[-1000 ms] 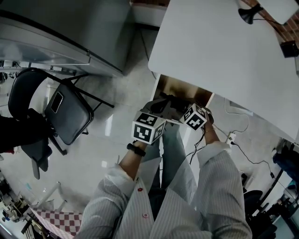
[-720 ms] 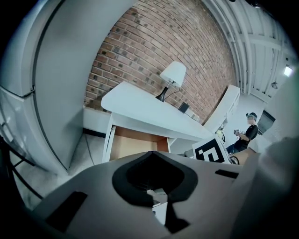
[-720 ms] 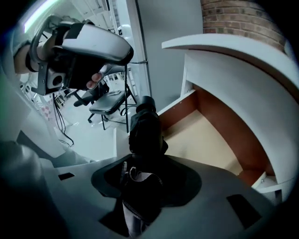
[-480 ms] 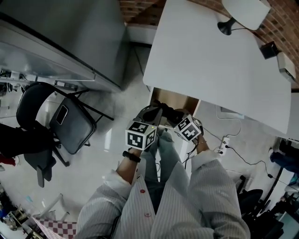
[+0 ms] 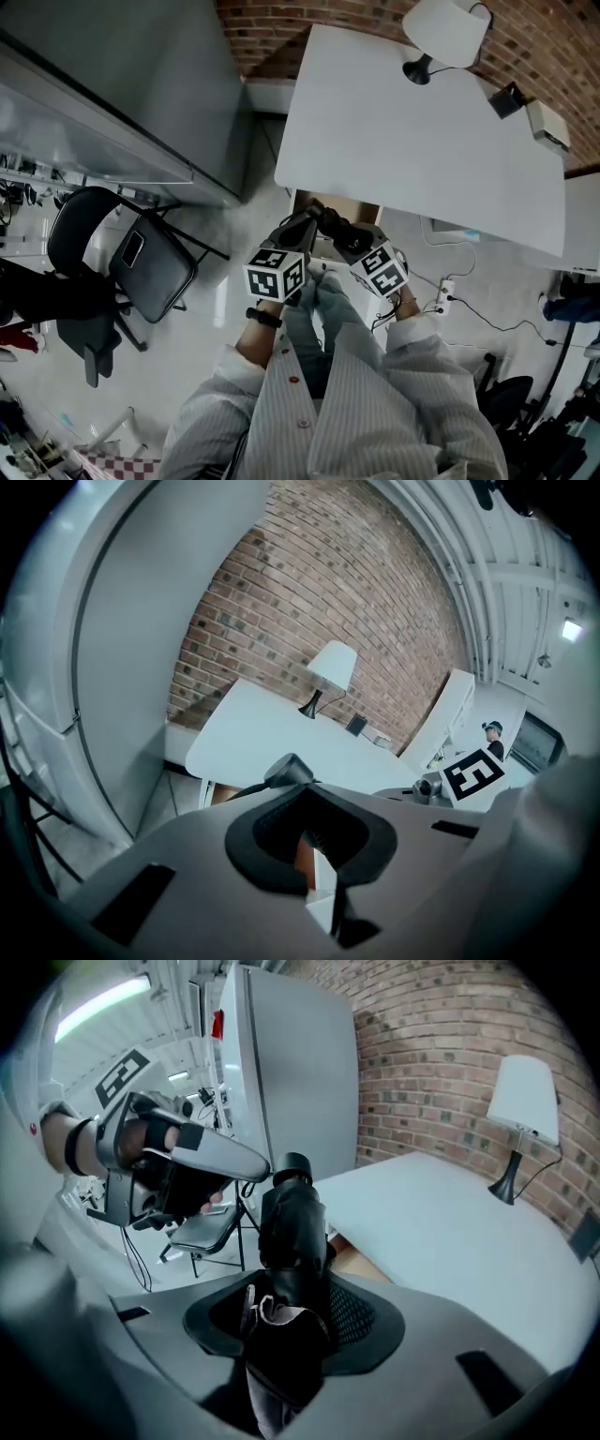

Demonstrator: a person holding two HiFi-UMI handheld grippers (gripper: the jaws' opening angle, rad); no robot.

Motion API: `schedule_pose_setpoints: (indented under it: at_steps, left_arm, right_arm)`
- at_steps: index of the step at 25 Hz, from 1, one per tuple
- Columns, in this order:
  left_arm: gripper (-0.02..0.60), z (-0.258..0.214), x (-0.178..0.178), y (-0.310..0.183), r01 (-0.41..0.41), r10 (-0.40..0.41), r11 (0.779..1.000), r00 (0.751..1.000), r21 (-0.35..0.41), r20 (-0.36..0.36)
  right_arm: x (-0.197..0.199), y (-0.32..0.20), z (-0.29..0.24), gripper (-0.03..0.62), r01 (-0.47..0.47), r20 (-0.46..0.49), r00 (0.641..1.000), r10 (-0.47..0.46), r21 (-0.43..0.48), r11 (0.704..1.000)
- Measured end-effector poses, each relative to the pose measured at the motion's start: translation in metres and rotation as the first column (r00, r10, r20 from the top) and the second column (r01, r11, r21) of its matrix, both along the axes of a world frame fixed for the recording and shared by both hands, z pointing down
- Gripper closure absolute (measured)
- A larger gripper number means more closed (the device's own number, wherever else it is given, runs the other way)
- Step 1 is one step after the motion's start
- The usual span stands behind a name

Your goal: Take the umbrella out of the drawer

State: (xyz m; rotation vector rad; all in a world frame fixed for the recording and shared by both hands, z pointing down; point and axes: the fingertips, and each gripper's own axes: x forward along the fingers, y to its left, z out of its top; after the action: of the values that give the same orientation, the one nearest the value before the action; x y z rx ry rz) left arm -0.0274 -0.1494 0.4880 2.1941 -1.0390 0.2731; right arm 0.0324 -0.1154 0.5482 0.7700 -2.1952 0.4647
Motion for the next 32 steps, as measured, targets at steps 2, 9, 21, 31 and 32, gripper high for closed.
schedule_pose_setpoints:
  at_steps: [2, 9, 21, 31, 32]
  left_arm:
    - [0.572, -0.016, 0.004, -0.001, 0.012, -0.012, 1.0, 1.0, 0.018, -0.009]
    - [0.574, -0.07, 0.019, 0.001, 0.007, -0.006, 0.995, 1.0, 0.1, -0.019]
    - [0.573, -0.138, 0.043, -0.009, -0.033, 0.049, 0.981, 0.995, 0.192, -0.082]
    - [0.573, -0.197, 0.062, -0.007, -0.082, 0.133, 0.949, 0.98, 0.305, -0.148]
    - [0.572, -0.2, 0.063, -0.006, -0.083, 0.136, 0.947, 0.979, 0.31, -0.152]
  right_arm:
    - [0.007, -0.004, -0.023, 0.393, -0.018, 0.02, 1.0, 0.017, 0.037, 0.999]
    - [0.023, -0.014, -0.106, 0.393, -0.11, 0.154, 0.984, 0.087, 0.149, 0.983]
    - [0.05, -0.025, -0.221, 0.393, -0.374, 0.472, 0.843, 0.259, 0.168, 0.912]
    - [0.067, -0.014, -0.276, 0.393, -0.473, 0.594, 0.754, 0.281, 0.194, 0.859]
    - [0.067, -0.011, -0.278, 0.393, -0.473, 0.594, 0.754, 0.28, 0.195, 0.859]
